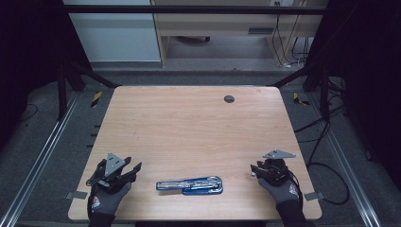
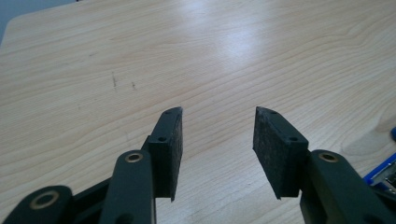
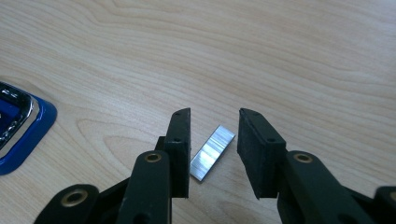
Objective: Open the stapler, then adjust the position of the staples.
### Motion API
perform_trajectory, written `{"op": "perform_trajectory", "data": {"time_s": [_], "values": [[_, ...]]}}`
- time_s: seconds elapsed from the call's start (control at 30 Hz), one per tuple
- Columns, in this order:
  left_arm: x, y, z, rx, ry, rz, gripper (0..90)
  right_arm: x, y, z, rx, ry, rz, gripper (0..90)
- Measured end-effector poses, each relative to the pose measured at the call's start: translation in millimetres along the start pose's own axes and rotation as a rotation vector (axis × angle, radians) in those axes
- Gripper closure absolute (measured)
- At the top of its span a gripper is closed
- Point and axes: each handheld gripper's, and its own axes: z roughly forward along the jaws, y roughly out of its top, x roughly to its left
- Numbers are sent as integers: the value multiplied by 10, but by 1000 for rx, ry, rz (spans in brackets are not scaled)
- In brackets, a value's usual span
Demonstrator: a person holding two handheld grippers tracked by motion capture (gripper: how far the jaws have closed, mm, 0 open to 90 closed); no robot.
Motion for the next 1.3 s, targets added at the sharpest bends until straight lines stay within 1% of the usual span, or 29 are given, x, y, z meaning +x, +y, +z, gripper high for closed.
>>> {"op": "perform_trajectory", "data": {"time_s": [0.03,0.17,0.27,0.33,0.43,0.47,0.5,0.57,0.73,0.8,0.9,0.93,1.07,1.23,1.3], "values": [[0,-4,4,1,7,2,533,13,-2,12,6,-3,7,660],[-6,-3,20,4,19,24,537,24,-2,55,27,-3,3,659],[1,-2,18,-1,29,36,545,15,-7,67,30,0,9,665],[13,-3,16,1,27,33,550,11,-8,72,35,5,22,672],[23,-1,12,11,31,33,568,6,-10,90,44,0,22,684],[26,0,13,15,27,31,571,6,-10,95,44,5,30,690],[28,-4,16,18,31,30,572,1,-12,105,46,0,22,696],[36,-8,20,22,23,26,579,2,-9,111,52,5,30,704],[51,-11,29,28,26,18,579,7,4,128,55,8,34,722],[56,-13,29,34,32,16,583,5,11,131,57,8,29,731],[64,-17,29,26,35,24,600,9,14,140,64,7,24,744],[70,-18,29,26,30,28,603,4,12,146,68,4,15,749],[84,-32,50,23,11,22,611,1,23,161,77,-2,15,779],[81,-42,58,21,10,28,608,1,27,160,81,-8,10,784],[81,-48,70,30,4,21,593,-3,27,164,79,-10,3,783]]}}
